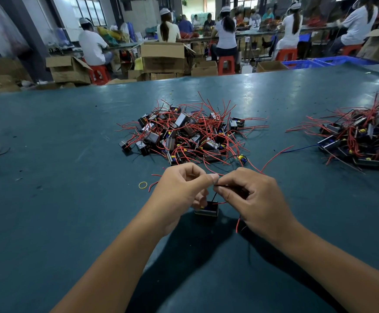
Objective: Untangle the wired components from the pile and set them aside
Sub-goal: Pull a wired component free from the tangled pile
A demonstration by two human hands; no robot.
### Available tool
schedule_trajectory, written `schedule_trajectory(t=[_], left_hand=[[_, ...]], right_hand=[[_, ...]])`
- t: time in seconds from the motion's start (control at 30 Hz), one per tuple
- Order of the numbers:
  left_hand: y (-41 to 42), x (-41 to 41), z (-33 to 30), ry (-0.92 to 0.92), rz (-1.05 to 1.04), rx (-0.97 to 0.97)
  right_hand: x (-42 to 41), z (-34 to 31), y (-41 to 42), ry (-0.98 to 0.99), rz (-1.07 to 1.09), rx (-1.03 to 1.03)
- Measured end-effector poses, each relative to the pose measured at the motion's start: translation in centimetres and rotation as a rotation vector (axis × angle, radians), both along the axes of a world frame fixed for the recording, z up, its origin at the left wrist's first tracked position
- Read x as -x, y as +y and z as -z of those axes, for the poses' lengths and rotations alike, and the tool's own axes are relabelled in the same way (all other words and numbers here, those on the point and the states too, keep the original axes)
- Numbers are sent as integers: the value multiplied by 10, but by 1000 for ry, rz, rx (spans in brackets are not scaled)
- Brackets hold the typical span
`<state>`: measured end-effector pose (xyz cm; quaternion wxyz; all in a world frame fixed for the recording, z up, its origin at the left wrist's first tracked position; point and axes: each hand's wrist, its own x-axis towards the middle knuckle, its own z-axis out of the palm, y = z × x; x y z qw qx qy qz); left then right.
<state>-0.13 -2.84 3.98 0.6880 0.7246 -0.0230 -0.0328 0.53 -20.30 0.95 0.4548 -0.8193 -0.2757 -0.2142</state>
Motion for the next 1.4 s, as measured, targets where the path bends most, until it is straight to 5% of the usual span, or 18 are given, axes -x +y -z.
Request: schedule_trajectory(t=[0.3,1.0,1.4], left_hand=[[10,3,-8,77,143,-142],[25,-6,-2,-510,274,-507],[23,-12,6,-349,283,-274]], right_hand=[[0,1,1,19,-27,-11],[-4,4,-2,156,-93,-81],[-9,4,-4,199,-127,-69]])
